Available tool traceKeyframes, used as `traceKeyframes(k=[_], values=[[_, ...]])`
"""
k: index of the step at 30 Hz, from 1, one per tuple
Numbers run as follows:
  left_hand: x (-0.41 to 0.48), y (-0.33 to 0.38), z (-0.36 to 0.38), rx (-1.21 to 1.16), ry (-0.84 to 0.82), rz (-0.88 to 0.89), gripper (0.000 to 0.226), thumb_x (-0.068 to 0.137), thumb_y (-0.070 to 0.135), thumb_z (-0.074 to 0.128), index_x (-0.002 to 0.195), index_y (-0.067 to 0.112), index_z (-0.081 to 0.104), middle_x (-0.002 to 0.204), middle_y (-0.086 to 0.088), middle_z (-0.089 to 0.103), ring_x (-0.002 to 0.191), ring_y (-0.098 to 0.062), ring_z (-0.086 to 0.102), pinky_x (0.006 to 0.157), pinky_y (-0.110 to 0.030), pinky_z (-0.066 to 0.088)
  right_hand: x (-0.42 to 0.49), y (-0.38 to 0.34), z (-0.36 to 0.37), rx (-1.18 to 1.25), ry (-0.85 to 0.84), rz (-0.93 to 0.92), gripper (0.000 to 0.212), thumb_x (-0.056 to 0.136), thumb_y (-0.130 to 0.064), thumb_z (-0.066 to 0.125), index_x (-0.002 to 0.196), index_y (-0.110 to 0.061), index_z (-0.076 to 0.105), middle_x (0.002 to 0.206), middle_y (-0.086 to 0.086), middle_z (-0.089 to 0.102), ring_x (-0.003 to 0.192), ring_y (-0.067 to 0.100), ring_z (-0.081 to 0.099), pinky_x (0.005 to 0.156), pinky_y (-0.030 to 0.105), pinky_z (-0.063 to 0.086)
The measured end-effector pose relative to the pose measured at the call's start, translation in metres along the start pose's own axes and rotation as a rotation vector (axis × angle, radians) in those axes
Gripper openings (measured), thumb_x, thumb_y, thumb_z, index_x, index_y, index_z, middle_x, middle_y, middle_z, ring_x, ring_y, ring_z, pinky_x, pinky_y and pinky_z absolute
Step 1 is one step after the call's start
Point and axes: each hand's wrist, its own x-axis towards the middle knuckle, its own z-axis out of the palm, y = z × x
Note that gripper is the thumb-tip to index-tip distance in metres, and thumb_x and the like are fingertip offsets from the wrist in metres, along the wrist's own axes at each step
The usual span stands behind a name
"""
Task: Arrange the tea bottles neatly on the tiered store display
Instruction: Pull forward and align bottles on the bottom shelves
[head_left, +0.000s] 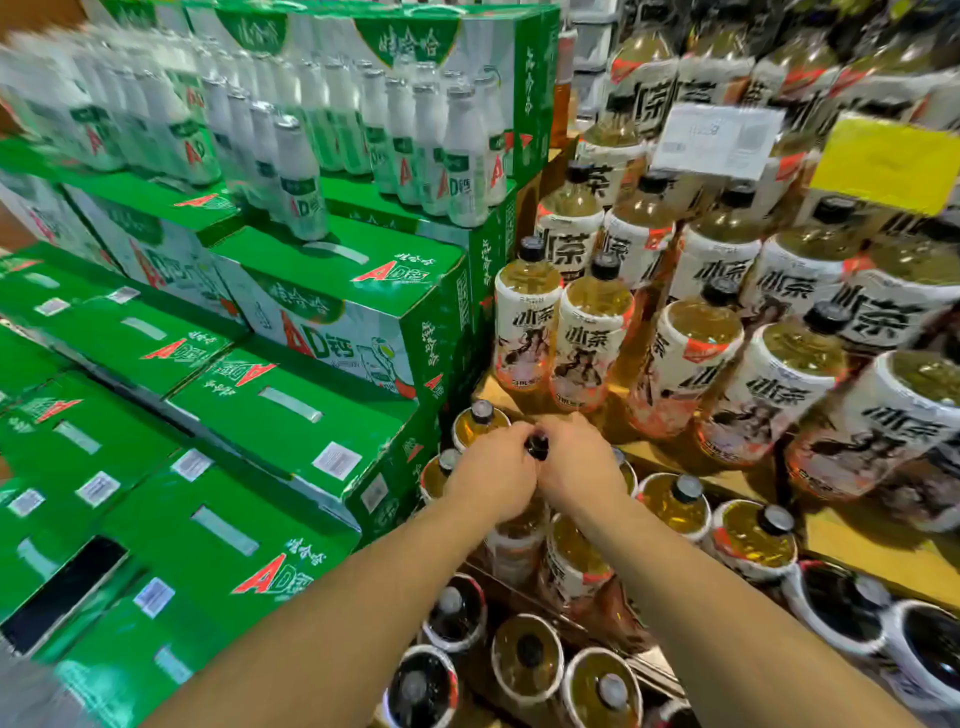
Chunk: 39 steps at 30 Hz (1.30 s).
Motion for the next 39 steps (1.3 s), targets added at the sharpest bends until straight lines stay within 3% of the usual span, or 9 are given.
traceKeyframes(k=[6, 11, 15, 20, 23, 27, 30, 35, 39], values=[[0.021, -0.020, 0.000, 0.060, -0.076, 0.033, 0.038, 0.097, 0.013, 0.042, 0.132, 0.019, 0.055, 0.125, -0.007, 0.063, 0.112, -0.028, 0.058, 0.090, -0.038, 0.048, 0.027, -0.013, 0.010, -0.102, -0.043, 0.093, 0.027, 0.090, -0.015, 0.063, 0.116, -0.017, 0.058, 0.125, 0.010, 0.037, 0.094, 0.034, 0.061, 0.087, 0.040, 0.054], [0.022, -0.021, 0.000, 0.098, -0.180, 0.066, 0.044, 0.094, 0.012, 0.042, 0.136, 0.021, 0.053, 0.125, -0.006, 0.062, 0.112, -0.027, 0.057, 0.093, -0.042, 0.051, 0.032, -0.009, 0.012, -0.160, -0.091, 0.056, 0.024, 0.089, -0.017, 0.063, 0.113, -0.016, 0.058, 0.115, 0.009, 0.057, 0.105, 0.030, 0.057, 0.085, 0.038, 0.048], [0.019, -0.018, -0.002, 0.071, -0.165, 0.068, 0.043, 0.092, 0.011, 0.043, 0.134, 0.020, 0.052, 0.126, -0.005, 0.063, 0.112, -0.027, 0.058, 0.093, -0.043, 0.051, 0.028, -0.011, 0.008, -0.185, -0.073, 0.021, 0.023, 0.089, -0.015, 0.063, 0.112, -0.016, 0.061, 0.110, 0.007, 0.058, 0.105, 0.029, 0.058, 0.085, 0.039, 0.048], [0.013, -0.018, -0.001, -0.008, -0.057, 0.022, 0.018, 0.089, 0.017, 0.055, 0.105, 0.023, 0.048, 0.102, -0.001, 0.060, 0.088, -0.022, 0.059, 0.077, -0.045, 0.054, 0.016, -0.022, -0.019, -0.183, -0.012, 0.005, 0.024, 0.089, -0.015, 0.065, 0.113, -0.015, 0.063, 0.109, 0.007, 0.059, 0.105, 0.029, 0.059, 0.084, 0.038, 0.048], [0.008, -0.011, -0.006, -0.036, 0.026, 0.041, 0.035, 0.089, 0.022, 0.064, 0.117, 0.023, 0.042, 0.117, -0.001, 0.049, 0.093, -0.020, 0.055, 0.071, -0.038, 0.048, 0.002, -0.033, -0.051, -0.180, 0.061, -0.018, 0.025, 0.089, -0.014, 0.067, 0.114, -0.014, 0.063, 0.113, 0.008, 0.062, 0.106, 0.027, 0.059, 0.088, 0.037, 0.049], [-0.005, 0.006, -0.022, -0.123, 0.088, 0.124, 0.071, 0.081, 0.032, 0.075, 0.134, 0.032, 0.028, 0.127, -0.005, 0.044, 0.108, -0.025, 0.054, 0.087, -0.046, 0.051, -0.026, -0.054, -0.092, -0.153, 0.162, -0.059, 0.012, 0.088, -0.011, 0.066, 0.098, -0.017, 0.063, 0.097, 0.004, 0.057, 0.102, 0.027, 0.060, 0.082, 0.036, 0.049], [-0.019, 0.028, -0.038, -0.222, 0.164, 0.209, 0.082, 0.068, 0.041, 0.069, 0.139, 0.029, 0.030, 0.132, -0.007, 0.050, 0.114, -0.029, 0.055, 0.091, -0.049, 0.051, -0.045, -0.066, -0.115, -0.165, 0.243, -0.076, 0.011, 0.087, -0.013, 0.066, 0.098, -0.014, 0.066, 0.094, 0.004, 0.061, 0.095, 0.027, 0.061, 0.073, 0.034, 0.047], [-0.041, 0.054, -0.054, -0.227, 0.182, 0.361, 0.068, 0.066, 0.044, 0.070, 0.126, 0.024, 0.044, 0.104, 0.000, 0.062, 0.091, -0.022, 0.063, 0.071, -0.043, 0.056, -0.081, -0.077, -0.141, -0.183, 0.335, -0.073, 0.014, 0.085, -0.016, 0.066, 0.098, -0.014, 0.069, 0.094, 0.005, 0.066, 0.089, 0.026, 0.062, 0.073, 0.036, 0.052], [-0.056, 0.067, -0.051, -0.139, 0.156, 0.405, 0.060, 0.066, 0.044, 0.079, 0.115, 0.028, 0.049, 0.100, 0.003, 0.065, 0.091, -0.023, 0.062, 0.073, -0.041, 0.052, -0.114, -0.067, -0.151, -0.182, 0.387, -0.022, 0.006, 0.087, -0.012, 0.060, 0.092, -0.015, 0.059, 0.087, 0.001, 0.056, 0.086, 0.024, 0.052, 0.070, 0.034, 0.042]])
